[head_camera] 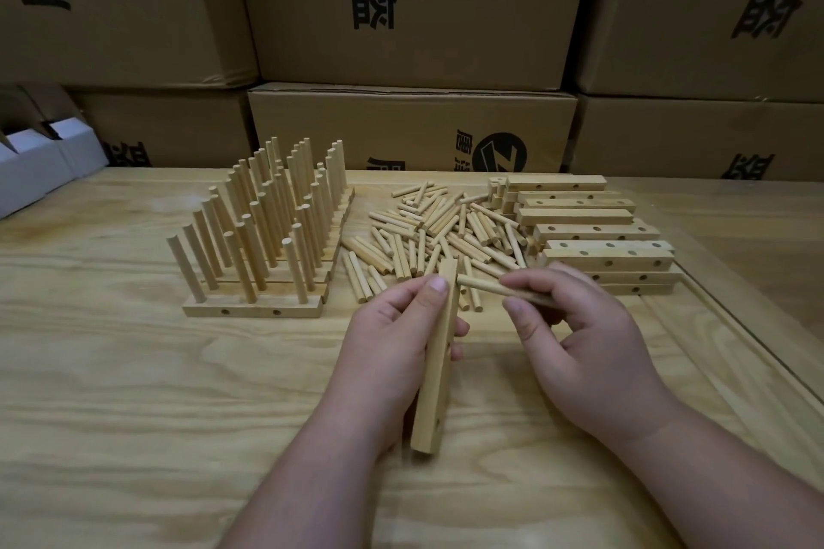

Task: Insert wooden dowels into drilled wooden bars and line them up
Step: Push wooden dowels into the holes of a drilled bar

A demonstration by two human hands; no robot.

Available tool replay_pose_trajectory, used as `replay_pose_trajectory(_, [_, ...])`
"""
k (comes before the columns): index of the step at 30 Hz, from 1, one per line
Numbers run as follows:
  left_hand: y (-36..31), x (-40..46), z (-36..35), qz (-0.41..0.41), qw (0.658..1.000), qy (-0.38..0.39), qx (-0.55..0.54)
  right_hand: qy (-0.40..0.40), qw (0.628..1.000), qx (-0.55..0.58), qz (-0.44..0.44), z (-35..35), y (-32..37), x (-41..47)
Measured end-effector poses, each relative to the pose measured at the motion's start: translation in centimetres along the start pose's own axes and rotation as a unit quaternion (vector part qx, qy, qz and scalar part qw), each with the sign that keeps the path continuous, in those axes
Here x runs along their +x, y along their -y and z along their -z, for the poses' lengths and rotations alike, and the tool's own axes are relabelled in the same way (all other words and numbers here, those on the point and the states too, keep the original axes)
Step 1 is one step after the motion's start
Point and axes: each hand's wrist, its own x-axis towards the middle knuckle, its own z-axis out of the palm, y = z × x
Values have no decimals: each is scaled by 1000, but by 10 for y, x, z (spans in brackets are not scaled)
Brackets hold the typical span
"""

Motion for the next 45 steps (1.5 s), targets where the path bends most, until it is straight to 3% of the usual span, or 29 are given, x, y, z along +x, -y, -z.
replay_pose_trajectory(21, [2,3,4,22,1000,4,-18,6,999,-53,2,4,-2,0])
replay_pose_trajectory(34, [2,4,5,28,1000,5,-12,52,992,2,-112,8,2,1])
replay_pose_trajectory(41, [3,2,4,7,999,18,50,-43,993,50,-93,0,4,-1])
replay_pose_trajectory(45, [5,4,5,31,997,10,63,-81,980,116,-138,2,-1,-1])
